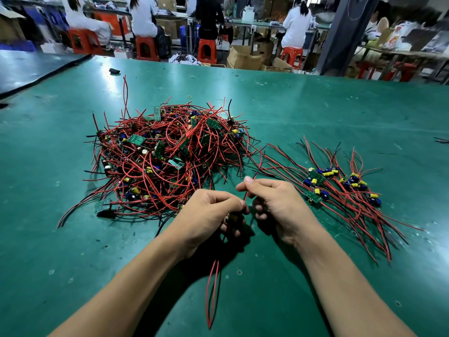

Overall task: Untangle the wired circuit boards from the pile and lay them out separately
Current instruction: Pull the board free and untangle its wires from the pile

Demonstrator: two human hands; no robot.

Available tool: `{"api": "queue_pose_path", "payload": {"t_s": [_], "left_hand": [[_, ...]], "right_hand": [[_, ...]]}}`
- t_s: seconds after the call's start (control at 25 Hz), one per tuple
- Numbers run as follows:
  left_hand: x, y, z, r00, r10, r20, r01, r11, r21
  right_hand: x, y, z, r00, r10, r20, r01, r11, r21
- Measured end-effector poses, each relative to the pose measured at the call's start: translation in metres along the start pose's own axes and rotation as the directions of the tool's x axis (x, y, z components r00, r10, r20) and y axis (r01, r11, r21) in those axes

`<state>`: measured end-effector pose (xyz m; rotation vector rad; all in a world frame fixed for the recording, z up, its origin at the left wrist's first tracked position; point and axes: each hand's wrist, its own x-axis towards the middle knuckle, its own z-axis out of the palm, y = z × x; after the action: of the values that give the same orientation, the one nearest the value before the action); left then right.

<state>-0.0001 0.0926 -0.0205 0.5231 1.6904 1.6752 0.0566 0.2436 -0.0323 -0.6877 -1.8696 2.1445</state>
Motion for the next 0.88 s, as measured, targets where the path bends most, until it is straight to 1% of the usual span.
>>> {"api": "queue_pose_path", "payload": {"t_s": [0.08, 0.16, 0.24, 0.36, 0.56, 0.64, 0.72, 0.8, 0.84, 0.88], "left_hand": [[-0.001, 0.0, 0.001, 0.999, 0.011, 0.041, -0.015, 0.994, 0.108], [-0.002, 0.0, 0.001, 0.996, -0.001, 0.094, -0.015, 0.984, 0.175], [-0.003, 0.001, 0.001, 0.99, -0.022, 0.141, -0.003, 0.984, 0.176], [-0.002, 0.002, 0.0, 0.982, -0.035, 0.183, 0.005, 0.987, 0.16], [-0.002, 0.001, 0.0, 0.978, -0.036, 0.208, -0.001, 0.984, 0.177], [-0.001, 0.0, -0.001, 0.976, -0.028, 0.217, -0.011, 0.984, 0.18], [0.0, -0.001, -0.002, 0.976, -0.019, 0.217, -0.025, 0.98, 0.199], [0.001, -0.002, -0.002, 0.978, -0.013, 0.208, -0.035, 0.973, 0.23], [0.001, -0.002, -0.002, 0.979, -0.017, 0.201, -0.032, 0.971, 0.236], [0.001, -0.003, -0.003, 0.98, -0.022, 0.197, -0.026, 0.972, 0.236]], "right_hand": [[0.005, -0.001, -0.009, 0.993, -0.042, -0.107, 0.041, 0.999, -0.01], [0.008, -0.003, -0.017, 0.98, -0.072, -0.184, 0.077, 0.997, 0.022], [0.01, -0.005, -0.021, 0.974, -0.074, -0.214, 0.098, 0.99, 0.105], [0.015, -0.005, -0.021, 0.973, -0.013, -0.231, 0.073, 0.964, 0.256], [0.018, -0.006, -0.019, 0.949, 0.014, -0.315, 0.099, 0.935, 0.34], [0.017, -0.009, -0.02, 0.954, 0.093, -0.285, 0.038, 0.904, 0.425], [0.017, -0.013, -0.023, 0.958, 0.19, -0.213, -0.042, 0.831, 0.554], [0.017, -0.014, -0.024, 0.956, 0.248, -0.156, -0.09, 0.757, 0.647], [0.016, -0.014, -0.024, 0.956, 0.254, -0.144, -0.101, 0.749, 0.655], [0.017, -0.013, -0.023, 0.96, 0.24, -0.146, -0.097, 0.771, 0.629]]}}
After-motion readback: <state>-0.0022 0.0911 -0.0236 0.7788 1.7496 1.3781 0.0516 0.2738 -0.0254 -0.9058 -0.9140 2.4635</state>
